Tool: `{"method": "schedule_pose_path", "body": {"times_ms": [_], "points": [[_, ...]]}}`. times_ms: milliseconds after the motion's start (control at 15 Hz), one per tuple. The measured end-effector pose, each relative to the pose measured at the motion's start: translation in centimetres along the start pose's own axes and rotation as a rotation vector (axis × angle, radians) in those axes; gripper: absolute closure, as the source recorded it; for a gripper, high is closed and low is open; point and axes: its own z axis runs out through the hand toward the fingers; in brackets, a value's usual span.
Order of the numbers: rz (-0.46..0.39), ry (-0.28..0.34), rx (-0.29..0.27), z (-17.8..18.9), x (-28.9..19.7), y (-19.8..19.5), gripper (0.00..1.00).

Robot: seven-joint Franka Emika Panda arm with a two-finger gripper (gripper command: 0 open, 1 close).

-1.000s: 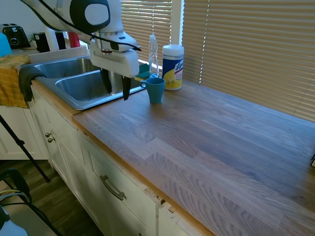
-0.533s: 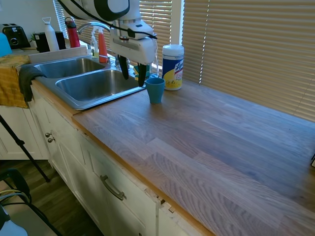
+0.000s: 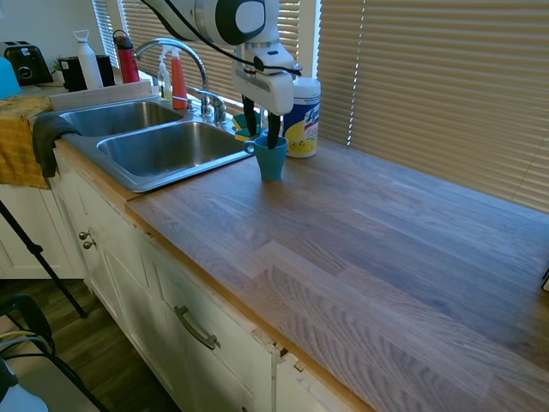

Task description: Put the mug in the sink

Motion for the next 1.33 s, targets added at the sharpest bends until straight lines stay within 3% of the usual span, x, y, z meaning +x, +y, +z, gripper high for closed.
{"method": "schedule_pose_path", "body": {"times_ms": [333,400,1333], "points": [[0.053,-0.010,-0.031,2.8,1.9,-2.3,0.00],[0.057,-0.016,-0.035,3.4,2.1,-2.6,1.00],[0.074,-0.093,-0.068,7.6,3.9,-3.6,1.00]]}}
